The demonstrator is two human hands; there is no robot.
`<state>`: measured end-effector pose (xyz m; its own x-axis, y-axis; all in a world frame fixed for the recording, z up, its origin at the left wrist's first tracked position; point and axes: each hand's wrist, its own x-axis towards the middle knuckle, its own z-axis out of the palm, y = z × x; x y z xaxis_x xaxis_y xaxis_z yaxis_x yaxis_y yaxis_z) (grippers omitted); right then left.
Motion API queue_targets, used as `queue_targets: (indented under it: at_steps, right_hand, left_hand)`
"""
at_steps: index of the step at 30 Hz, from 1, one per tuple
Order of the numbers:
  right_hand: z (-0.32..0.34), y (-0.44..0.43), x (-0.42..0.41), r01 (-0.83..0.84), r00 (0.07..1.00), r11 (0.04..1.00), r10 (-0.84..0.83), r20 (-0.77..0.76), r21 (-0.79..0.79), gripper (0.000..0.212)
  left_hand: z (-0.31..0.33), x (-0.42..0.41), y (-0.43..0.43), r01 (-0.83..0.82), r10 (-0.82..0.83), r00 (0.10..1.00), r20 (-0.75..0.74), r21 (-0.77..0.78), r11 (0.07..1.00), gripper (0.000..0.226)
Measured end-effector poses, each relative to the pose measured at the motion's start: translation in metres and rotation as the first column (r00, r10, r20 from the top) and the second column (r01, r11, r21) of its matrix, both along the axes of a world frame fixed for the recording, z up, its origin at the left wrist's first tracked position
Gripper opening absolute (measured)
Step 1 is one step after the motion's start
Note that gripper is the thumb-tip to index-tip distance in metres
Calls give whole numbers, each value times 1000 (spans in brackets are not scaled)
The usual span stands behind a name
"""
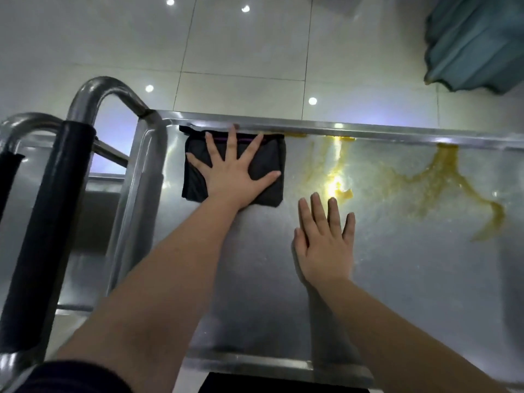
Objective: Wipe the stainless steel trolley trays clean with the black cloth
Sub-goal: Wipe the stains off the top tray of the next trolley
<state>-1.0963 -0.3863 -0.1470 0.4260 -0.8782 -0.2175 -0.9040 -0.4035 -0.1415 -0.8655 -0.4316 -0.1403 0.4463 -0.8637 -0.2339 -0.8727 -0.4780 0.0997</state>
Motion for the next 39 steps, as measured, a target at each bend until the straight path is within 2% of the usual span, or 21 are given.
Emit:
queue_targets:
  at_steps: [3,6,14,19,21,25,30,39]
  right_hand:
    - [-2,-4,1,3,1000,1000,-3,-18,-1,59]
    - [-2,-3,2,7,999,1000,-7,-31,7,58]
    - [4,-1,3,3,1000,999,-2,-29,41,59]
    - [14,-9,-5,-37,999,996,34,35,87,58]
    - [17,-20,-20,10,998,998,-14,68,61,59]
    - [10,-27,-45,88,996,996,-87,-27,17,58]
    - [-1,-23,-42,88,995,995,-90,-34,-55,56]
    - [-4,-34,-38,95,995,994,-96,-12,-54,57]
  left_hand:
    - [0,8,-22,26,-26,1000,9,4,1000,89]
    - [1,3,-1,82,-82,996,40,11,997,88]
    - [4,-63,161,161,-158,986,60,-39,986,87]
    - [14,-64,160,141,-142,988,58,20,990,87]
    - [15,-65,159,138,-140,989,52,30,990,87]
    - [14,-64,162,152,-152,987,52,7,988,86]
    - [10,-59,138,167,-166,985,49,-8,986,87]
    - [0,-38,-30,92,-92,996,8,-14,996,91]
